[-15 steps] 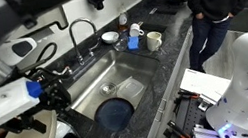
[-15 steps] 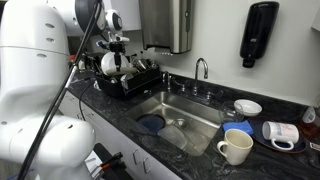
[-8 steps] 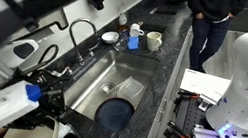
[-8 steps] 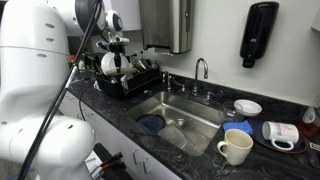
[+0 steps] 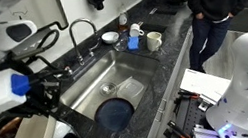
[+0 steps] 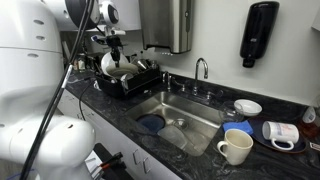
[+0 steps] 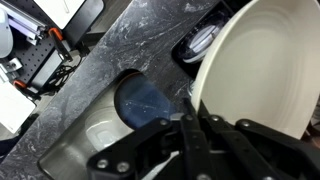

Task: Remove the cream white plate from the dish rack and put it in the sink

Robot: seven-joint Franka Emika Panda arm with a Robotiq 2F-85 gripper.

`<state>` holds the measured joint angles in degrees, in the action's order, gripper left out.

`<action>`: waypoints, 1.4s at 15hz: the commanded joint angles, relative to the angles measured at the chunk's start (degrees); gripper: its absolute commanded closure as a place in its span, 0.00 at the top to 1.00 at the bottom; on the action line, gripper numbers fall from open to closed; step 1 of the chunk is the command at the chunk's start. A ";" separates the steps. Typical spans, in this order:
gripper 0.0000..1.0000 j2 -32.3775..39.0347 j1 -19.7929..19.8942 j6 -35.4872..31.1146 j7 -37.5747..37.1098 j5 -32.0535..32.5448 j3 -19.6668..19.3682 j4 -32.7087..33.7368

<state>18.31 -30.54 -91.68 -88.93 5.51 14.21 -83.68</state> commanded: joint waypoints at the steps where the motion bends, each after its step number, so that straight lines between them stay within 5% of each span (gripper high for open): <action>1: 0.01 -6.71 0.08 2.37 -6.00 2.05 0.50 -5.37; 9: 0.01 -19.61 4.75 -2.68 -17.87 1.27 1.23 -20.44; 21: 0.01 -34.53 15.27 -25.91 -24.55 -6.00 0.56 -50.92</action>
<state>-12.33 -17.61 -111.29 -113.31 1.50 14.49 -127.53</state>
